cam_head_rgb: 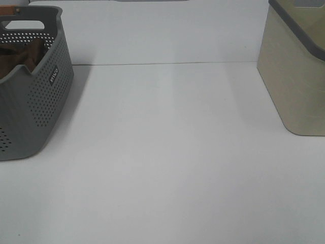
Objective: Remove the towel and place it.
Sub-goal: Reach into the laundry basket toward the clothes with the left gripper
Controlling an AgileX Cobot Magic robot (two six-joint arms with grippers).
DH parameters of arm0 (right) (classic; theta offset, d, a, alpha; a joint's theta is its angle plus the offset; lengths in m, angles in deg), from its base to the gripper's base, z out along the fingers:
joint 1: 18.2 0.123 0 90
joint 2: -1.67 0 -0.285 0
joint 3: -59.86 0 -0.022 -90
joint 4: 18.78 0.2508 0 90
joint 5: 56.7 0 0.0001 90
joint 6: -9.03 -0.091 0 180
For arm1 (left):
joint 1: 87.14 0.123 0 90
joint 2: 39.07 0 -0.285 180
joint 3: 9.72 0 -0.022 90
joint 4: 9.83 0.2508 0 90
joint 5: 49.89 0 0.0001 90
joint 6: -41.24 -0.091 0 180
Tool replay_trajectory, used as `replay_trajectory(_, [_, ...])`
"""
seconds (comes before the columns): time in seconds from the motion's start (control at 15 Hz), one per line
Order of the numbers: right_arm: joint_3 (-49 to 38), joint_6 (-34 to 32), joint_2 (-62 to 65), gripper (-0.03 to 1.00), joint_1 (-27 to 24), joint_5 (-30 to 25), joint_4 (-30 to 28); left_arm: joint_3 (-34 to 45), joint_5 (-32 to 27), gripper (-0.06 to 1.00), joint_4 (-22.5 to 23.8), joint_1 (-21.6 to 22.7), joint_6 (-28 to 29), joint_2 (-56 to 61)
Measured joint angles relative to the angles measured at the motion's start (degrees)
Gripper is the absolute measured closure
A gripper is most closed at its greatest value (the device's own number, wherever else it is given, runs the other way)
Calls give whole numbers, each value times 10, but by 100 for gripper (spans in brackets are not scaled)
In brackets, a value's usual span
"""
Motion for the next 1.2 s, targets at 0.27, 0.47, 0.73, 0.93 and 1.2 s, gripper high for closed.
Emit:
replay_trajectory(0.27, [0, 0, 0, 40, 0, 0, 0, 0, 0, 26, -3, 0, 0, 0])
replay_trajectory(0.47, [0, 0, 0, 40, 0, 0, 0, 0, 0, 26, -4, 0, 0, 0])
replay_trajectory(0.73, [0, 0, 0, 40, 0, 0, 0, -1, 11, 26, -4, 0, 19, 0])
replay_trajectory(0.93, [0, 0, 0, 40, 0, 0, 0, -11, 109, 26, 11, 0, 36, -61])
replay_trajectory(1.2, [0, 0, 0, 40, 0, 0, 0, -14, 228, 26, 93, 0, 60, -206])
